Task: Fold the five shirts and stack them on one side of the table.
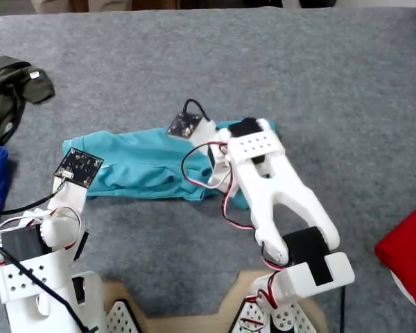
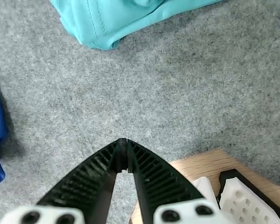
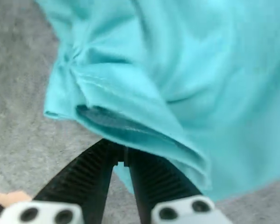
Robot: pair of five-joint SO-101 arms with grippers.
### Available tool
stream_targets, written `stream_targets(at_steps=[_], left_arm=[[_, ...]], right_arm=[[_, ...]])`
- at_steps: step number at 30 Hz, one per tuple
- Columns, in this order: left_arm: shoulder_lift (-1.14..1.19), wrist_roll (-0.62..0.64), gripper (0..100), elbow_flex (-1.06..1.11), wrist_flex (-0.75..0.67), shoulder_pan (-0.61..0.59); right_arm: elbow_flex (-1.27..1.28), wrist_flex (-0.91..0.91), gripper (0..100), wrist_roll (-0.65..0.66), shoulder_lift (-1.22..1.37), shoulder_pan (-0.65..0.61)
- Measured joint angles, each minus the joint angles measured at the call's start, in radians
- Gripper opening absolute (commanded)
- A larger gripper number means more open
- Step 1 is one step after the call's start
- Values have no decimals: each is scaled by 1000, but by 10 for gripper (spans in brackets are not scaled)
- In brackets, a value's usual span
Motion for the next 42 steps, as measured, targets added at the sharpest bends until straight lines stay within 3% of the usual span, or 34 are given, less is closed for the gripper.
stream_targets(at_steps=[10,17,22,25,35,42], left_arm=[[0,0,21,0,0,0],[0,0,21,0,0,0],[0,0,21,0,0,0],[0,0,21,0,0,0],[0,0,21,35,0,8],[0,0,21,35,0,8]], right_arm=[[-250,137,6,52,9,63],[-270,304,13,78,9,63],[-259,371,146,78,3,98],[-193,374,157,72,-11,95],[-32,178,96,-229,-12,6],[52,112,96,-298,-12,-29]])
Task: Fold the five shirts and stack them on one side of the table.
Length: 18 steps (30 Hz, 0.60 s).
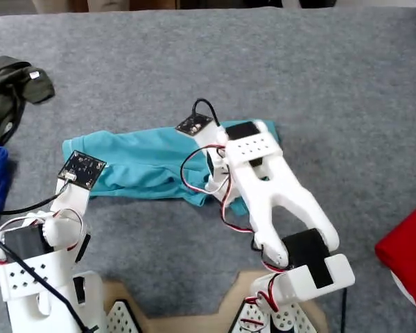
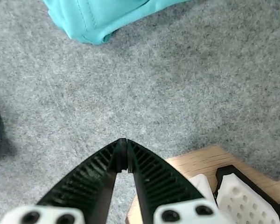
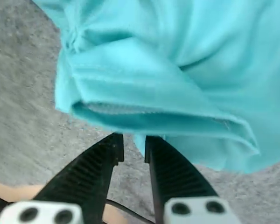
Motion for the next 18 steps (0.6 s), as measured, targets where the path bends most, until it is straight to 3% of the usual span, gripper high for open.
stream_targets(at_steps=[18], left_arm=[[0,0,21,3,0,0]], right_arm=[[8,81,99,0,-75,17]])
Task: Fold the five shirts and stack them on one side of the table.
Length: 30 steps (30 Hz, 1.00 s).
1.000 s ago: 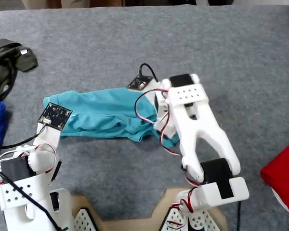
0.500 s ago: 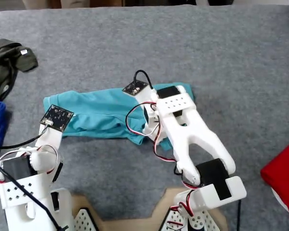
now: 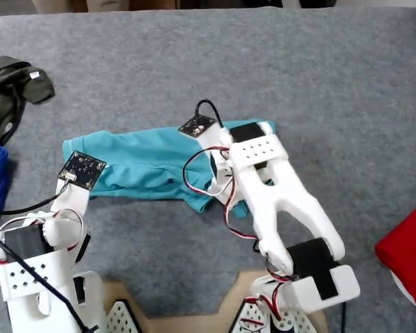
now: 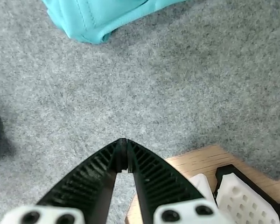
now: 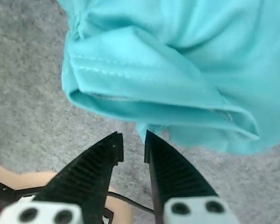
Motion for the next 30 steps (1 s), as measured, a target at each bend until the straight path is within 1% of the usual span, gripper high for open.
stream_targets(at_steps=[6,11,13,21,25,30], left_arm=[[0,0,21,0,0,0],[0,0,21,0,0,0],[0,0,21,0,0,0],[0,0,21,0,0,0],[0,0,21,0,0,0],[0,0,21,0,0,0]], right_arm=[[0,-5,103,0,-5,11],[54,-77,210,-2,-5,11],[81,-94,229,-2,-5,11],[100,-166,205,-2,-5,11],[100,-190,160,-2,20,11],[100,-204,73,-2,80,11]])
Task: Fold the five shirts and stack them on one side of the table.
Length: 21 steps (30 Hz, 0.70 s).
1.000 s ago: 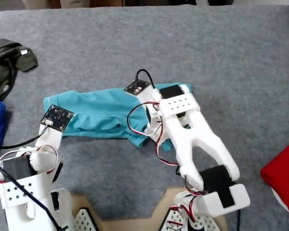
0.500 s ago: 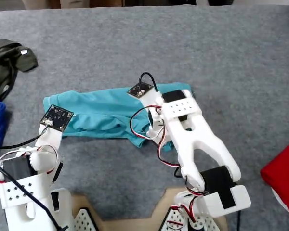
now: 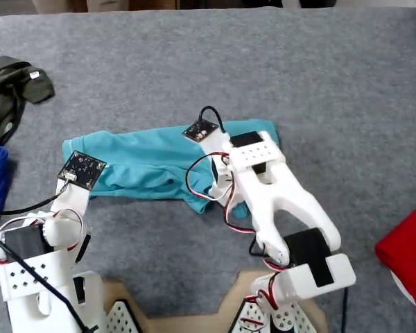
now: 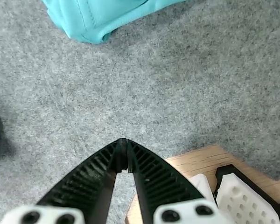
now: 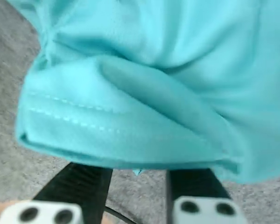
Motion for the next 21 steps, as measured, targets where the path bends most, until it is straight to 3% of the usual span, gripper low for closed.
stream_targets(at_steps=[12,21], left_arm=[[0,0,21,0,0,0],[0,0,21,0,0,0]], right_arm=[[-61,18,51,3,5,29],[-319,77,15,170,41,101]])
